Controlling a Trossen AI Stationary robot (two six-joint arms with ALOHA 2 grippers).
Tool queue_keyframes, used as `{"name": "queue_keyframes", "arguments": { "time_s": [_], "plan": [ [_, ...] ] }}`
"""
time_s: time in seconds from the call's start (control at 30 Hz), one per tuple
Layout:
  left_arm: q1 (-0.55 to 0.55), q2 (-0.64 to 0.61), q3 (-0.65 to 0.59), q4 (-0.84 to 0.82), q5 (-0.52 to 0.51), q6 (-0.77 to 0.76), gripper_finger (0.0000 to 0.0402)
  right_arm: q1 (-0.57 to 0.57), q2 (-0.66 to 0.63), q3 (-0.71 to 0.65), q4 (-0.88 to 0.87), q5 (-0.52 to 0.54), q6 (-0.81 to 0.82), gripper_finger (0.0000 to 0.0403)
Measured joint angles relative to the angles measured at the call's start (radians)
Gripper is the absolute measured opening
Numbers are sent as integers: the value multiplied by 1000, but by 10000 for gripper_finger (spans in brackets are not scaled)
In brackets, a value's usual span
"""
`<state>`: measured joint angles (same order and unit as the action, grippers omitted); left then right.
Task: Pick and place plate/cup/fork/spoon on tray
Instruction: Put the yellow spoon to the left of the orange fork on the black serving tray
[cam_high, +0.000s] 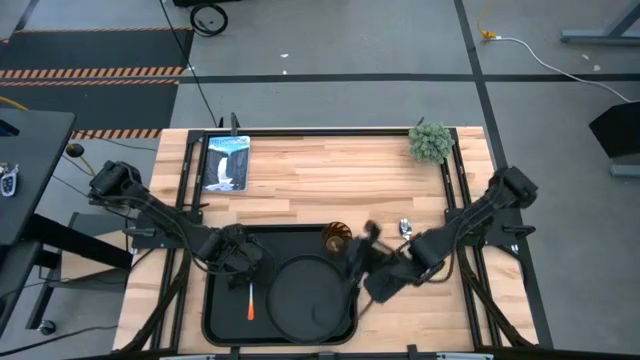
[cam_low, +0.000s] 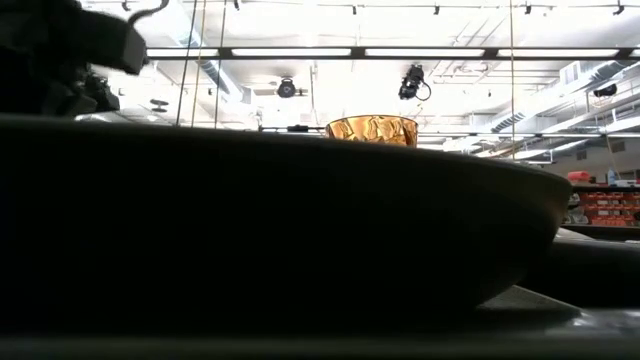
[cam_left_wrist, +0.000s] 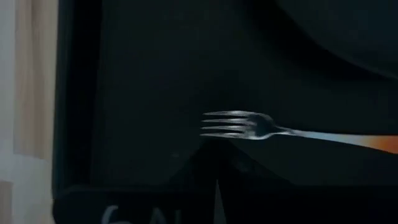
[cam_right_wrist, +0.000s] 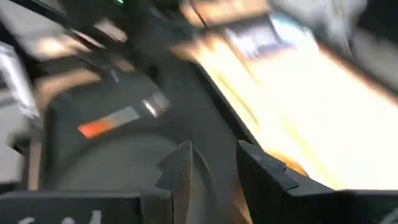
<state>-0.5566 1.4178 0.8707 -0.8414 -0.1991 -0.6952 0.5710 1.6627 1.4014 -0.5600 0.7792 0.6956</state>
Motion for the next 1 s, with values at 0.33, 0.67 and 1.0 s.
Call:
{"name": "queue_keyframes", "arguments": {
  "time_s": [0.33, 0.67, 1.0],
  "plan": [
    [-46, 0, 30, 1, 1, -4, 22, -42, -46, -15, -757, -357, 522, 130],
    [-60, 0, 30, -1, 2, -55, 23, -141, -163, -358, -704, -635, 589, 130],
    [-69, 0, 30, -2, -10, -52, 23, -205, -258, -665, -388, -705, 654, 157]
  ]
}}
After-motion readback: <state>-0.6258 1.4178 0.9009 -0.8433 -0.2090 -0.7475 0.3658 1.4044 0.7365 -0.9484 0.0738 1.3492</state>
